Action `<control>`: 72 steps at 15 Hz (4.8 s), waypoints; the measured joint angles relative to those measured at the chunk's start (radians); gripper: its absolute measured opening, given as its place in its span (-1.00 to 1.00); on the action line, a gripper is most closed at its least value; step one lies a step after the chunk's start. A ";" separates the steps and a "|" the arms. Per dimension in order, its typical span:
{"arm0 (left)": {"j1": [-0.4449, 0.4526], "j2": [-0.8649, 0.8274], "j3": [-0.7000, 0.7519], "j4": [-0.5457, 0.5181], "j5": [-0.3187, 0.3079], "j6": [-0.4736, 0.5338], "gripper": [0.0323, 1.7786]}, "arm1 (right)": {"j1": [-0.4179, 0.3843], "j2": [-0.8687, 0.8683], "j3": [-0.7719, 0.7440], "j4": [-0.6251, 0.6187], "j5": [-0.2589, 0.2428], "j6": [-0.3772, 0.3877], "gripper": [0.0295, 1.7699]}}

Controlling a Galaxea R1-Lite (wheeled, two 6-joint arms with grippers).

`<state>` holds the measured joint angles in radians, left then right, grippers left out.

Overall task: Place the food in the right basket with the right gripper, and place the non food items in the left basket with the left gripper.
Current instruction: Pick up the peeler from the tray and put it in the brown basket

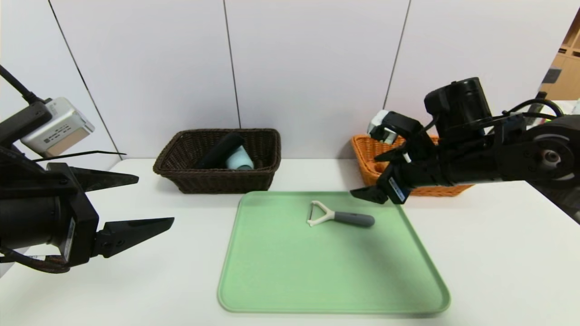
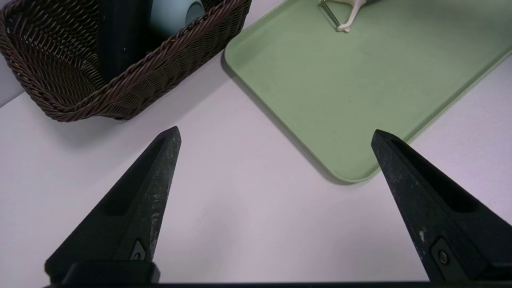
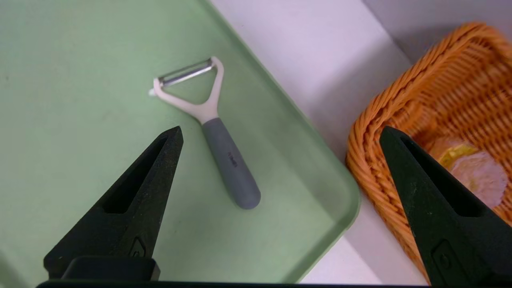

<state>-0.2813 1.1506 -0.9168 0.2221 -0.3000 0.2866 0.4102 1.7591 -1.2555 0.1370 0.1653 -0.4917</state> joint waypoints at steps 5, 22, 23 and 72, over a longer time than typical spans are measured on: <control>0.000 0.000 0.000 0.000 -0.003 0.000 0.90 | 0.008 0.054 -0.207 0.350 -0.065 -0.043 0.91; 0.001 -0.014 0.015 0.002 -0.025 0.000 0.90 | 0.023 0.241 -0.421 0.528 -0.053 -0.316 0.92; 0.001 -0.014 0.015 0.002 -0.026 0.000 0.90 | 0.019 0.252 -0.423 0.527 -0.052 -0.336 0.92; -0.002 0.051 0.029 -0.033 -0.085 0.006 0.90 | 0.068 0.471 -0.575 0.699 -0.135 -0.394 0.92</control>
<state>-0.2836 1.2021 -0.8874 0.1896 -0.3849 0.2930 0.4785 2.2298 -1.8309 0.8355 0.0306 -0.8860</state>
